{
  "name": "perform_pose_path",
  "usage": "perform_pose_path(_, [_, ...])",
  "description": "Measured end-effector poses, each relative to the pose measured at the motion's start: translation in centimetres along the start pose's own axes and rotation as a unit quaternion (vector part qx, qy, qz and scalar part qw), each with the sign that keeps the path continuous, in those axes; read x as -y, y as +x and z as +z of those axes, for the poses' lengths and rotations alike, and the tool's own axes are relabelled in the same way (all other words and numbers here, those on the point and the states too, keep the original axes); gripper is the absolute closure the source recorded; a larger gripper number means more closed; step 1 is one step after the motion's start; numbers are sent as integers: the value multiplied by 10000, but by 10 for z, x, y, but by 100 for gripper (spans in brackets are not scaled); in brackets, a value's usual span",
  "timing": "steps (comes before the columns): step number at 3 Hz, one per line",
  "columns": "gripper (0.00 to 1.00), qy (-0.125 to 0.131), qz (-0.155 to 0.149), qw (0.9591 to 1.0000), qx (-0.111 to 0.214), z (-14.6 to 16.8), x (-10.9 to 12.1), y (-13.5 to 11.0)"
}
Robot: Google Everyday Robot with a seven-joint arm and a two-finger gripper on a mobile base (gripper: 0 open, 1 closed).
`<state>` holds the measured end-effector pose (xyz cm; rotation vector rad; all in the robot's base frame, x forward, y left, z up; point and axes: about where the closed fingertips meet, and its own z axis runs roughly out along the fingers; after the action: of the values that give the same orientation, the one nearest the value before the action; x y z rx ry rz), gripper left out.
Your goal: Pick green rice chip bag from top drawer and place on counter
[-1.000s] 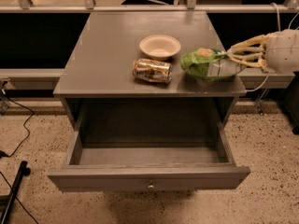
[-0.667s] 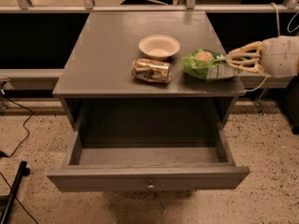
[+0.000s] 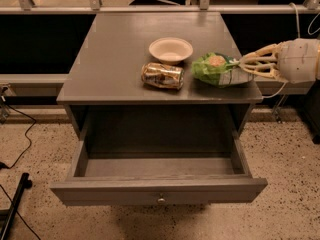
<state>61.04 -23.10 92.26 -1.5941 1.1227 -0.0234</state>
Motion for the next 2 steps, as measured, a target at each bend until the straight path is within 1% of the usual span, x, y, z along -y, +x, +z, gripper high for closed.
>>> perform_pose_path(1, [12, -15, -2, 10000, 21, 3, 0, -1])
perform_pose_path(2, [0, -162, -73, 9996, -227, -10, -1, -8])
